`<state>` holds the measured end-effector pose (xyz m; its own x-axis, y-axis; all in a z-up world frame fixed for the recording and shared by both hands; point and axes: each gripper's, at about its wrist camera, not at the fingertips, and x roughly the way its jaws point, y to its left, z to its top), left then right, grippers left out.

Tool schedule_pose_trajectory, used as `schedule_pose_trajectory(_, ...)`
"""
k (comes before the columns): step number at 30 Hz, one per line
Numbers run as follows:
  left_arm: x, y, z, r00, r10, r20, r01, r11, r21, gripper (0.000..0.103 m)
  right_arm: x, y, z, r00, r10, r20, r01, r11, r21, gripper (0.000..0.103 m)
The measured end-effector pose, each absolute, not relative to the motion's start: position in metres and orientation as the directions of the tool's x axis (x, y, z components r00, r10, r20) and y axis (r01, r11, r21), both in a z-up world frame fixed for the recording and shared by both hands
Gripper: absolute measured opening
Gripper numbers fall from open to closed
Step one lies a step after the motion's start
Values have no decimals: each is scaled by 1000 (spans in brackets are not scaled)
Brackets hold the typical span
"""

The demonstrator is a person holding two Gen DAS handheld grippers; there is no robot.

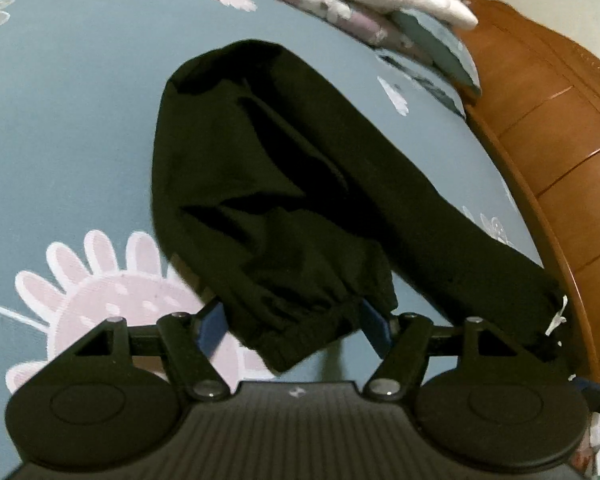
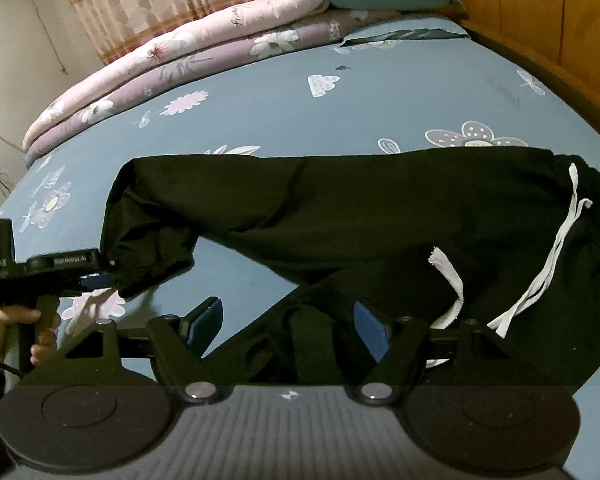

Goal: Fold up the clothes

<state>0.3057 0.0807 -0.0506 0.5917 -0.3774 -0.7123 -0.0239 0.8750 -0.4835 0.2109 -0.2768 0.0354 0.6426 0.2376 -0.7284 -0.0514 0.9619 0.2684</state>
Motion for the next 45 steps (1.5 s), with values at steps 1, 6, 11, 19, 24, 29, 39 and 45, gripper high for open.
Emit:
schedule_pose_trajectory(1, 306, 81, -50, 599, -371, -710, -30, 875, -483, 68, 212, -277, 34, 641, 239, -730, -53, 962, 269, 77)
schedule_pose_trajectory(6, 310, 85, -48, 624, -294, -724, -97, 890, -446, 15, 214, -276, 34, 641, 246, -727, -61, 960, 272, 77)
schedule_pose_trajectory(11, 310, 106, -32, 640, -241, -730, -102, 915, -392, 7, 212, -272, 35, 642, 233, -730, -54, 964, 260, 77)
schedule_pose_trajectory(19, 322, 161, -4, 705, -75, -705, -129, 964, -231, 7, 210, -260, 37, 652, 207, -729, -26, 968, 251, 77)
schedule_pose_trajectory(24, 349, 190, 5, 736, 67, -674, -160, 984, -78, 7, 207, -249, 40, 655, 186, -732, -16, 972, 232, 77)
schedule_pose_trajectory(29, 355, 193, -4, 697, -83, -712, -96, 974, -207, 13, 202, -242, 44, 663, 162, -731, 5, 975, 221, 80)
schedule_pose_trajectory(39, 311, 167, -46, 545, -309, -779, -79, 907, -415, 50, 206, -227, 44, 656, 156, -738, 0, 978, 207, 81)
schedule_pose_trajectory(45, 318, 173, -58, 604, -240, -760, -56, 938, -341, 54, 213, -218, 48, 651, 154, -743, -17, 982, 189, 81)
